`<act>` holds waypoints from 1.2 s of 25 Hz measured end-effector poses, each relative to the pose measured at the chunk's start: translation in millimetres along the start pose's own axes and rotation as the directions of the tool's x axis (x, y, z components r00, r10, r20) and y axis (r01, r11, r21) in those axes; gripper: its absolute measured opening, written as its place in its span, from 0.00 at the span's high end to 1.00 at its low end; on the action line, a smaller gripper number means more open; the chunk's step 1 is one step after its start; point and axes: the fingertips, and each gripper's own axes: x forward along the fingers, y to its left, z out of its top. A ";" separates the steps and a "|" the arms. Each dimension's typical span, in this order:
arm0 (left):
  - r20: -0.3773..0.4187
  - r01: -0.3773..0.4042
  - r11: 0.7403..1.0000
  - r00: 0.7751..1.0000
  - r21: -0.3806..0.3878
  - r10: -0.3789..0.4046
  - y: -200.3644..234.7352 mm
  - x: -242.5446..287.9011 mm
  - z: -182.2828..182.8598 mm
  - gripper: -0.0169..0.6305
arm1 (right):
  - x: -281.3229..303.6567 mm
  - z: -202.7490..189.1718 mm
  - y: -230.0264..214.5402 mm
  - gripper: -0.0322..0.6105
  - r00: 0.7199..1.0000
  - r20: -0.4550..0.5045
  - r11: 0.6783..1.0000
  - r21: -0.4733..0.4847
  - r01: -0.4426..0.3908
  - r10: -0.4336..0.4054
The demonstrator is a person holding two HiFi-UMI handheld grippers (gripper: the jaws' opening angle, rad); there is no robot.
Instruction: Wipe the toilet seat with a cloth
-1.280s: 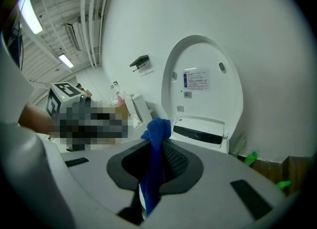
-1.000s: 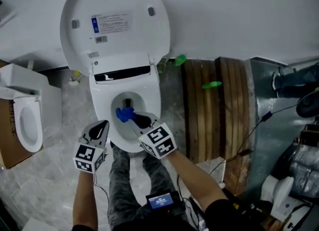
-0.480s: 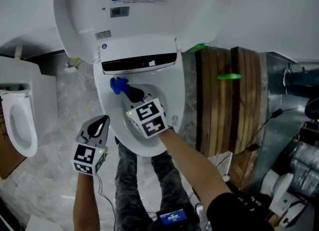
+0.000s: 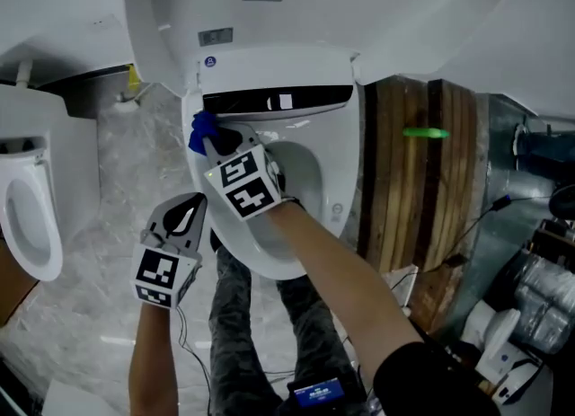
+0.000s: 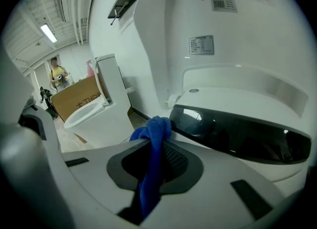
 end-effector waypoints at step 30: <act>-0.024 -0.065 0.994 0.998 -0.093 0.063 -36.7 -24.0 -56.5 0.95 | -47.9 -104.0 67.6 0.89 0.987 -0.046 0.981 0.128 -0.144 0.151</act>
